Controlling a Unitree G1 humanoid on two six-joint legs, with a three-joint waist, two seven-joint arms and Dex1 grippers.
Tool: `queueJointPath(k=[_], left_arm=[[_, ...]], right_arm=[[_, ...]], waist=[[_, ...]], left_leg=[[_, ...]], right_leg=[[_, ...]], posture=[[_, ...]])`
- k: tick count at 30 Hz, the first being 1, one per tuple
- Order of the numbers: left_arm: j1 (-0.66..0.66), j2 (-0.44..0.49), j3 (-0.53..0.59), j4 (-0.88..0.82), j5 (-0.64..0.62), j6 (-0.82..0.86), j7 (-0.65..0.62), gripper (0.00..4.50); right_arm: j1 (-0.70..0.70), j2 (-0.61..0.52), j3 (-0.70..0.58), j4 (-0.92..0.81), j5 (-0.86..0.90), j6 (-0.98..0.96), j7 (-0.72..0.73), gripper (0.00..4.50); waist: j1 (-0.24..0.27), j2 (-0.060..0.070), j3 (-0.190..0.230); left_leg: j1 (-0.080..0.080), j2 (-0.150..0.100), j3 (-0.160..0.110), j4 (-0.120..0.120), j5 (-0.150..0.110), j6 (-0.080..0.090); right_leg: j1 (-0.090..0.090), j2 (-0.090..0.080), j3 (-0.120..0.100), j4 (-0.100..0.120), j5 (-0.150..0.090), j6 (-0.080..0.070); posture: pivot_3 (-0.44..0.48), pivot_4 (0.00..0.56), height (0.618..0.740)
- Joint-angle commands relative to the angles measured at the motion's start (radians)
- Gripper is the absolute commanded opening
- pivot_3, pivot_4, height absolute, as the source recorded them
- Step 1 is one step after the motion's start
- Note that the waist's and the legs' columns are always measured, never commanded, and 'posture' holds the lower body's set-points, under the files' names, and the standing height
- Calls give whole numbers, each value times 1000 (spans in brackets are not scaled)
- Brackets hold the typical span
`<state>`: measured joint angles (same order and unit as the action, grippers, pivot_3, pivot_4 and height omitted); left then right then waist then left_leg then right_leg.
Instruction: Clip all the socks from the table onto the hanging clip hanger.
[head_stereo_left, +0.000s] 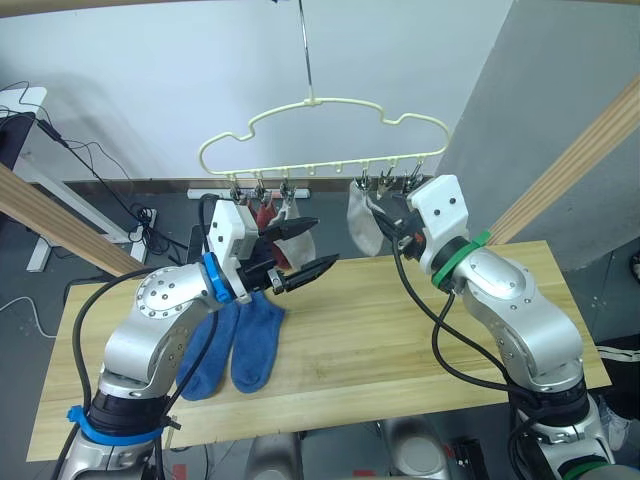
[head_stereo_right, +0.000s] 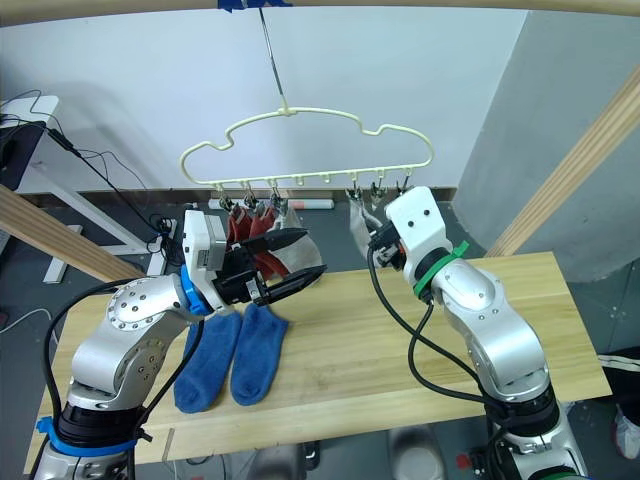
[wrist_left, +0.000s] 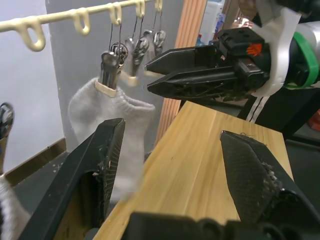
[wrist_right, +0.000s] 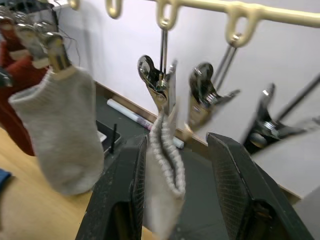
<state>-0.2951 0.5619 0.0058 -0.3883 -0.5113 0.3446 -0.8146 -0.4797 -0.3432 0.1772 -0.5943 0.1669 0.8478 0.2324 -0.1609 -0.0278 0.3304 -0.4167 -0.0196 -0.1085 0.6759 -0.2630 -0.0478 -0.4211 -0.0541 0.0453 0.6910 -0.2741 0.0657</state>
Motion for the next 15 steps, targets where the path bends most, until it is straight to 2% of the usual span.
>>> queueJointPath(k=[1,15], left_arm=[[-21,-10,1,-43,-11,2,10,3360],[-47,-22,-8,-27,11,1,6,3360]], right_arm=[[-18,8,-21,-15,-18,-13,-13,1952],[-63,77,-26,72,-81,-72,-54,1952]], waist=[[1,0,0],[0,0,0]], left_leg=[[0,0,0,0,0,0],[0,0,0,0,0,0]], right_leg=[[0,0,0,0,0,0],[0,0,0,0,0,0]], posture=[[-242,278,740],[-243,275,740]])
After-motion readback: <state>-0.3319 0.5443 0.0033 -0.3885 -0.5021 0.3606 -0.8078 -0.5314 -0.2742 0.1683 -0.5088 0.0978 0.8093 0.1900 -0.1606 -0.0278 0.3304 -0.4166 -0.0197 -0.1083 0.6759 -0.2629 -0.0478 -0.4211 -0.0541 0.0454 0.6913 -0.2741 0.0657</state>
